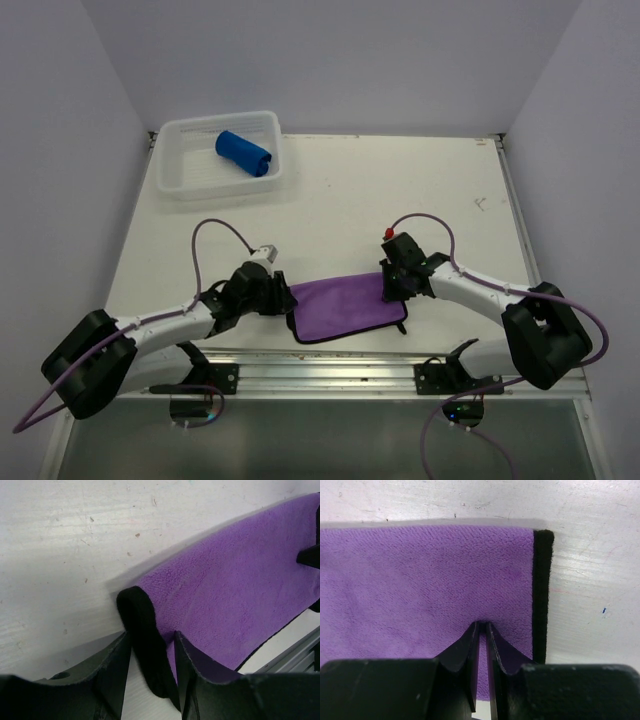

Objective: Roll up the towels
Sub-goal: Fold the towel

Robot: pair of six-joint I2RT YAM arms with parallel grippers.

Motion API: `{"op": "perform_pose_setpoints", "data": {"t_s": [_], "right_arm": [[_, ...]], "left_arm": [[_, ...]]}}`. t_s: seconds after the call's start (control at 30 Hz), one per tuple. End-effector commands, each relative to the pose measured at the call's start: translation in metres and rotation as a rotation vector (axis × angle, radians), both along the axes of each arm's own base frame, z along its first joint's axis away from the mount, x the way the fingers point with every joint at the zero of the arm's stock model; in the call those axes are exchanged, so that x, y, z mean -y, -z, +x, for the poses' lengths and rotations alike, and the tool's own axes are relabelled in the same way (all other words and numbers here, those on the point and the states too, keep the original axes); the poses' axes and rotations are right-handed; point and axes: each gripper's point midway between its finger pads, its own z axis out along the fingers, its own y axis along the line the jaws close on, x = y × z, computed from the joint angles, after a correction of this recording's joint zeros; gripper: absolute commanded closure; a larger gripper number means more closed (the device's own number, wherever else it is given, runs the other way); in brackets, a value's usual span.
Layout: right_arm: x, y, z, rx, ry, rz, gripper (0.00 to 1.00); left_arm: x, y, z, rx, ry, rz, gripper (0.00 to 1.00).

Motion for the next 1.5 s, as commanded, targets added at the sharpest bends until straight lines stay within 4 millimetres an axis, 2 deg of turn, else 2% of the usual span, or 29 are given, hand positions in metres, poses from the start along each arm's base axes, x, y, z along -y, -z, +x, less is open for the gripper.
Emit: {"op": "perform_pose_setpoints", "data": {"t_s": [0.0,0.13,0.3,0.4,0.43,0.5,0.53,0.7,1.0,1.33,1.47], "right_arm": [[-0.001,0.005,0.002,0.002,0.012,0.006,0.85],[0.000,0.007,0.001,0.001,0.014,0.002,0.86],[0.000,0.010,0.000,-0.005,0.016,0.005,0.86],[-0.001,0.011,-0.001,-0.009,0.014,0.008,0.86],[-0.002,0.011,0.000,-0.009,0.015,0.010,0.86],[-0.002,0.011,0.000,-0.007,0.015,0.011,0.86],[-0.002,0.011,0.000,-0.010,0.015,0.010,0.86],[-0.003,0.012,0.001,-0.010,0.014,0.013,0.85],[-0.003,0.015,-0.001,-0.019,0.015,0.012,0.85],[-0.003,0.019,-0.002,-0.029,0.014,0.014,0.85],[-0.004,0.020,-0.002,-0.030,0.014,0.018,0.85]], "left_arm": [[0.007,0.002,0.004,0.005,0.013,-0.003,0.56],[0.015,-0.005,0.004,0.009,0.019,-0.064,0.58],[0.017,-0.026,0.012,0.072,0.013,-0.090,0.59],[0.011,-0.027,0.016,0.068,0.001,-0.031,0.59],[0.006,-0.022,0.013,0.052,0.003,0.005,0.59],[0.001,-0.023,0.021,0.065,-0.025,0.049,0.59],[-0.007,-0.014,0.015,0.030,-0.028,0.096,0.59],[-0.016,-0.002,0.014,-0.007,-0.039,0.170,0.58],[0.000,-0.012,0.014,0.017,-0.020,0.069,0.57],[-0.001,-0.015,0.014,0.023,-0.022,0.076,0.58],[0.000,-0.015,0.013,0.023,-0.020,0.061,0.67]]}}
